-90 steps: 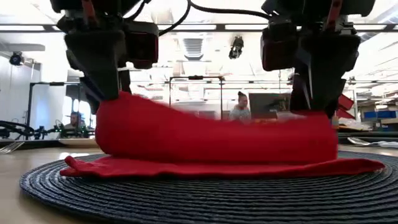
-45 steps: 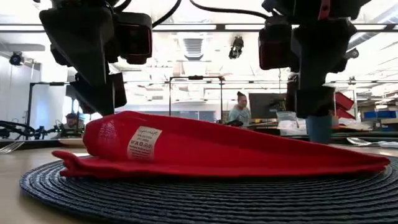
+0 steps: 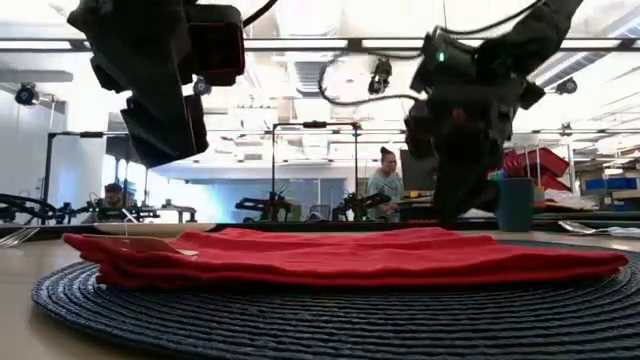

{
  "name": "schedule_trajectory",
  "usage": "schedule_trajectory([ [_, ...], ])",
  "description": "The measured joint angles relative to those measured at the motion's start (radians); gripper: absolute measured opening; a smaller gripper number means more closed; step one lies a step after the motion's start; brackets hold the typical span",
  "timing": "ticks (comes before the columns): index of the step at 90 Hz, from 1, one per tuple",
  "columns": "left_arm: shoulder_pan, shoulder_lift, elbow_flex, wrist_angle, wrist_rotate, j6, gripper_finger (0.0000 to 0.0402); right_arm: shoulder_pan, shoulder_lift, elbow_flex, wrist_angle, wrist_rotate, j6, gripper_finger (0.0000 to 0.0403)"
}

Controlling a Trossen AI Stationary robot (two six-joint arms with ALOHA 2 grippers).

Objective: Set table place
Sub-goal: Fold the red napkin on the table

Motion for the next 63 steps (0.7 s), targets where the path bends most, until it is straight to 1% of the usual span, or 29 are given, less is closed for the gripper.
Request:
schedule_trajectory([
  [7, 0.0, 0.0, 0.0, -0.024, -0.011, 0.0, 0.01, -0.005, -0.01, -0.014, 0.039, -0.052, 0.006, 0.01],
  [14, 0.0, 0.0, -0.001, -0.023, -0.011, 0.003, 0.0098, -0.004, -0.012, -0.023, 0.051, -0.075, 0.021, 0.0105],
  [28, 0.0, 0.0, -0.002, -0.023, -0.011, 0.006, 0.0102, -0.002, -0.011, -0.035, 0.105, -0.083, 0.056, 0.0113],
  [37, 0.0, 0.0, -0.002, -0.022, -0.011, 0.006, 0.0107, -0.002, -0.011, -0.036, 0.108, -0.087, 0.06, 0.0114],
  [48, 0.0, 0.0, -0.003, -0.022, -0.012, 0.005, 0.0111, -0.002, 0.002, -0.042, 0.101, -0.086, 0.06, 0.0107],
  [63, 0.002, 0.0, -0.004, -0.025, -0.049, 0.012, 0.0109, -0.009, 0.015, -0.045, 0.103, -0.059, 0.04, 0.0097],
])
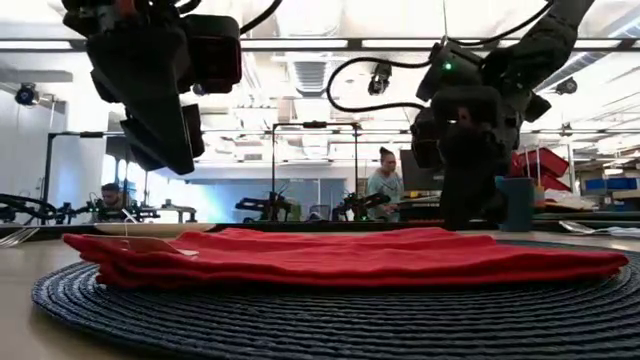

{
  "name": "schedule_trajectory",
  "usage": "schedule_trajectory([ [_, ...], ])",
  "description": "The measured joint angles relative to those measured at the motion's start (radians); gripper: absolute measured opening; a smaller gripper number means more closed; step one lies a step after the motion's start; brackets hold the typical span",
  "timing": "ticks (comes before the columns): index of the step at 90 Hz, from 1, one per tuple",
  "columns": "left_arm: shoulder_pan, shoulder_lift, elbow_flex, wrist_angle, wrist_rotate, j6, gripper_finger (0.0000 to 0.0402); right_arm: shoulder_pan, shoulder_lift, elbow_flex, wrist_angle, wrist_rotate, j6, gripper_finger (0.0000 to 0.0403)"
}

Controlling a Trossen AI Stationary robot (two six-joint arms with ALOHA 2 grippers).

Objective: Set table place
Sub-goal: Fold the red napkin on the table

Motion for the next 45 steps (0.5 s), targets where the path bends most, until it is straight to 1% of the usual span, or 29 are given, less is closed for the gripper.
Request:
schedule_trajectory([
  [9, 0.022, 0.0, 0.0, -0.032, -0.053, 0.028, 0.0105, -0.019, 0.001, 0.0, 0.001, 0.015, -0.027, 0.01],
  [17, 0.083, 0.0, -0.001, -0.066, -0.079, 0.06, 0.0103, -0.044, -0.004, 0.0, 0.004, -0.009, -0.037, 0.0112],
  [20, 0.112, 0.0, -0.001, -0.071, -0.07, 0.08, 0.0103, -0.053, -0.006, 0.0, 0.006, -0.028, -0.043, 0.0118],
  [31, 0.222, 0.007, -0.003, -0.09, 0.015, 0.182, 0.0109, -0.083, -0.007, 0.0, 0.003, -0.092, -0.072, 0.0142],
  [45, 0.336, 0.009, -0.003, -0.163, 0.073, 0.284, 0.0122, -0.096, -0.007, 0.0, 0.004, -0.098, -0.106, 0.0162],
])
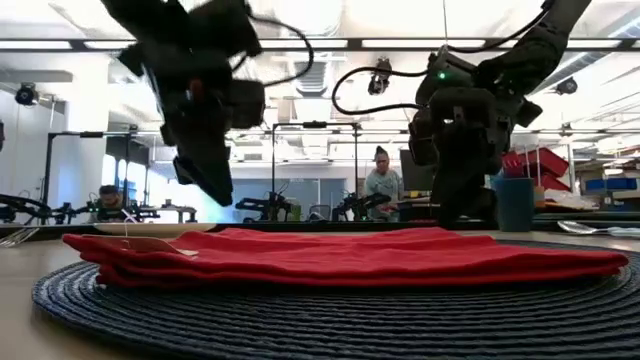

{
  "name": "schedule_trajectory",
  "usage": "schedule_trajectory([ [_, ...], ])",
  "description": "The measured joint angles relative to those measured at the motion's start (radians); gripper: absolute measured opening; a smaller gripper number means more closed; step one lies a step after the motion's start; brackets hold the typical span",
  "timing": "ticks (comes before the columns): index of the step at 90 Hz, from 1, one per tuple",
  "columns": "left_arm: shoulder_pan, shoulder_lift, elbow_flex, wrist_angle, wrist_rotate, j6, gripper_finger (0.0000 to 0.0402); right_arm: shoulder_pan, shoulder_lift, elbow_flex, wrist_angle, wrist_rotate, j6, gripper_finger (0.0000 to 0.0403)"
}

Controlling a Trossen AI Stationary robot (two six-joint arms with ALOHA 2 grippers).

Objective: Set table place
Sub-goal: Fold the red napkin on the table

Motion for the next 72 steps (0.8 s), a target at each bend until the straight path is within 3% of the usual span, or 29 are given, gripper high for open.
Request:
schedule_trajectory([
  [36, 0.114, 0.099, 0.0, 0.069, 0.207, 0.168, 0.0114, 0.0, 0.0, 0.0, 0.002, -0.02, -0.031, 0.0149],
  [72, 0.121, 0.166, 0.0, 0.103, 0.231, 0.168, 0.0124, -0.004, 0.0, 0.0, 0.008, -0.022, -0.04, 0.0155],
])
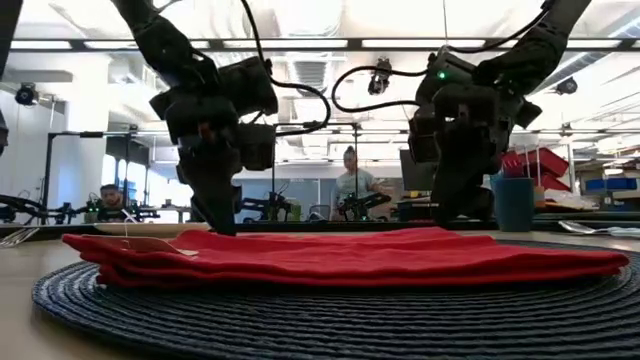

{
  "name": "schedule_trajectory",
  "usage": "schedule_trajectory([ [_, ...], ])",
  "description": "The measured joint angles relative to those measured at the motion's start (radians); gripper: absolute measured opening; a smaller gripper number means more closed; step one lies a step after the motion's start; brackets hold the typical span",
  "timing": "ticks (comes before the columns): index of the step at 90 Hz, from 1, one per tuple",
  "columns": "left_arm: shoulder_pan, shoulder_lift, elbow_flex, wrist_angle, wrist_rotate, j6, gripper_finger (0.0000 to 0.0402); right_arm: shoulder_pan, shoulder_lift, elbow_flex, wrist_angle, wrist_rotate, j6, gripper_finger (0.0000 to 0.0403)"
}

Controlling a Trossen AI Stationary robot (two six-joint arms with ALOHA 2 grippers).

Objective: Set table place
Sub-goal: Fold the red napkin on the table

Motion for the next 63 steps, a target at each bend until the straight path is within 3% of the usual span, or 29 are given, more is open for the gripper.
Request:
schedule_trajectory([
  [29, 0.006, -0.079, 0.002, -0.015, -0.048, -0.014, 0.0115, -0.014, 0.001, 0.0, 0.001, -0.004, -0.009, 0.0149],
  [63, 0.019, -0.08, 0.003, -0.022, -0.055, -0.01, 0.0115, -0.003, 0.083, 0.013, 0.015, -0.024, -0.009, 0.015],
])
